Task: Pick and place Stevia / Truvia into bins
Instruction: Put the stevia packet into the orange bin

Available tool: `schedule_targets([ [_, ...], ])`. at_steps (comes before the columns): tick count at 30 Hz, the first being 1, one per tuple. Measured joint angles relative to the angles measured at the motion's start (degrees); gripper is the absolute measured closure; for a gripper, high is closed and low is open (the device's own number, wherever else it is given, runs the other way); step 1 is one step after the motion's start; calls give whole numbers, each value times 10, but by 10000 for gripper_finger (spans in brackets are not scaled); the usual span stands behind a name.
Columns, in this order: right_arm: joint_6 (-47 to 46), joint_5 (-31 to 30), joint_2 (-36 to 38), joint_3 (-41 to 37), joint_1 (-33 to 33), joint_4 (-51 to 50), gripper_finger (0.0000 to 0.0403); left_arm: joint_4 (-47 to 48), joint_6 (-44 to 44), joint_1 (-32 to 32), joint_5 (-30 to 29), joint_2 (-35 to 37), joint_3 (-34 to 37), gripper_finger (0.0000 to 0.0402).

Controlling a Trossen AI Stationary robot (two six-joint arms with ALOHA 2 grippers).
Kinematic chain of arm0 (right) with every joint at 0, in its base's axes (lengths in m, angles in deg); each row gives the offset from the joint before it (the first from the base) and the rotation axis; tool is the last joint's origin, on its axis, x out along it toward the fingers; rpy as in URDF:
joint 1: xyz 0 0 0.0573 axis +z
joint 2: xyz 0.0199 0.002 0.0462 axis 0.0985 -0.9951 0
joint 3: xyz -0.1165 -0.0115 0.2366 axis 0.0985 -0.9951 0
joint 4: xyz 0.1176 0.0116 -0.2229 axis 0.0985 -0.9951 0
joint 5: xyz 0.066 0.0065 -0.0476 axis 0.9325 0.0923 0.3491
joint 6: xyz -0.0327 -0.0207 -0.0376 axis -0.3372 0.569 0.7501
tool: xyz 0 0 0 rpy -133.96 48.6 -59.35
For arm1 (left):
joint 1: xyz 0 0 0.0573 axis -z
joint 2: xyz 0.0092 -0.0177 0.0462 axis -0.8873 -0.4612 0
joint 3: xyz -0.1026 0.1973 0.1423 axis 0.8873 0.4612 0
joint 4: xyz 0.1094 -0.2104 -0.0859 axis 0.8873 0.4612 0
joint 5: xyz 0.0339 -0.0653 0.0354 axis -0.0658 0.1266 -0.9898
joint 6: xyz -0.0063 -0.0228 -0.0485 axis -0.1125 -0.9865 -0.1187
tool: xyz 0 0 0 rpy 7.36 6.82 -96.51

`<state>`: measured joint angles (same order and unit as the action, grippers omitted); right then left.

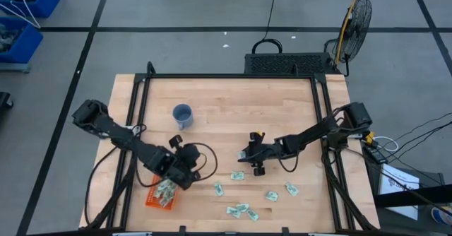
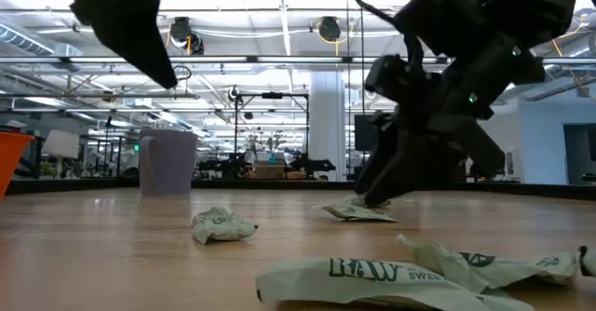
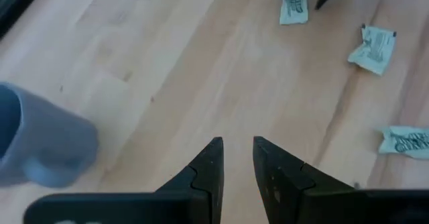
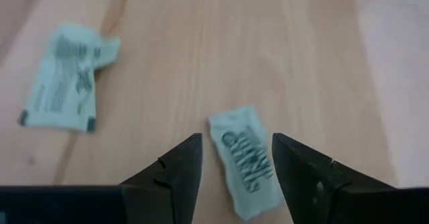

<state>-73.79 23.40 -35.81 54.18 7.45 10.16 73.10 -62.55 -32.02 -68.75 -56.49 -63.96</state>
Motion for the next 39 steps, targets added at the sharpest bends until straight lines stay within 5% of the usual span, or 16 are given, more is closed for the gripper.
schedule_targets([
  [9,-20,-19,-42,1,-2,22,245,-49,88,-47,-9,0,0,314],
  [20,-13,-24,-44,1,-8,32,394,-59,89,-73,-14,0,0,314],
  [29,12,-29,-46,-2,-11,166,400,-60,94,-73,-14,0,0,314],
  [34,2,66,-46,-1,-14,313,398,-57,92,-74,-35,0,0,314],
  [39,-7,91,-45,16,-6,370,401,-36,78,-75,-74,0,0,314],
])
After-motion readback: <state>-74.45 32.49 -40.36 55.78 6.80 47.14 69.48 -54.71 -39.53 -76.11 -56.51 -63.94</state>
